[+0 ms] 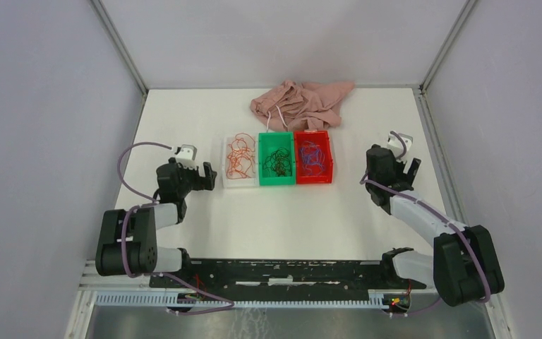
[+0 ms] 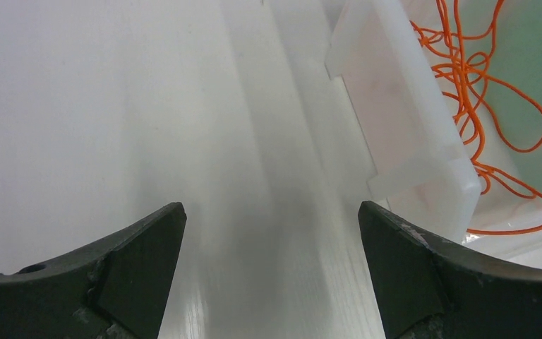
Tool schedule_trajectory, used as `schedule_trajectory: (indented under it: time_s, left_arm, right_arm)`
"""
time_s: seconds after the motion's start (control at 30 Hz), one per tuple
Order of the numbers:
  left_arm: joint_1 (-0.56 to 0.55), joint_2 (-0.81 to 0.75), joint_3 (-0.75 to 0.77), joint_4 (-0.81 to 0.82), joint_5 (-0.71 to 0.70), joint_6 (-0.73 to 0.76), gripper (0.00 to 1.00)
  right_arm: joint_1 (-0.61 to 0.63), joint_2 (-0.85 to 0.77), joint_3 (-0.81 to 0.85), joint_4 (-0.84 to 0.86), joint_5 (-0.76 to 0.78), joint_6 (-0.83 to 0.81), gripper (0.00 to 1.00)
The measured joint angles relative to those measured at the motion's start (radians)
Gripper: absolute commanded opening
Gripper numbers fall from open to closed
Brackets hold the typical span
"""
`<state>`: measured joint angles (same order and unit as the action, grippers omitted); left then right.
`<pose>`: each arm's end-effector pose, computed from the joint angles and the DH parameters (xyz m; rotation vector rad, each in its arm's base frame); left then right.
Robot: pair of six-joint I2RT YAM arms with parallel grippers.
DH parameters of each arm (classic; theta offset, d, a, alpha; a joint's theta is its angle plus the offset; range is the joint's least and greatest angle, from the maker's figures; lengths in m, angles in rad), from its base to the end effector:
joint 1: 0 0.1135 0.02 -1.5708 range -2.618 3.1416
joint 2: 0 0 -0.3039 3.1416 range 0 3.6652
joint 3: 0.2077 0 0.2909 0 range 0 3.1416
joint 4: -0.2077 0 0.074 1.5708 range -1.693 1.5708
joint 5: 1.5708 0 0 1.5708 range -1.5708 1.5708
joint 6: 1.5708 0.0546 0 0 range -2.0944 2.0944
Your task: Untangle the cables
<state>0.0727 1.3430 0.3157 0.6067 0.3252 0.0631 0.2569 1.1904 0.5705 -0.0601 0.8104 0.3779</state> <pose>0.2653 0.0018 0.1456 0.1995 1.9654 -0.2351 0.2620 0.0279 0.2089 0.5342 1.9883 -0.5214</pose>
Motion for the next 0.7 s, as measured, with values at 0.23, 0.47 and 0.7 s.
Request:
schedule_trajectory:
  time_s: [0.23,0.47,0.7]
  left_arm:
    - [0.0,0.06,-0.091,0.332,-0.037,-0.022,0.99]
    - [0.0,0.184,-0.182,0.583,-0.074,-0.023,0.99]
    - [-0.024,0.184,-0.115,0.583,-0.142,-0.024,0.99]
  right_arm:
    - [-0.047,0.025,-0.225,0.428,0.063,-0.096,1.0]
    - [-0.104,0.192,-0.276,0.756,-0.008,-0.159,0.99]
    - [-0.094,0.336,-0.301,1.007,-0.238,-0.287,0.99]
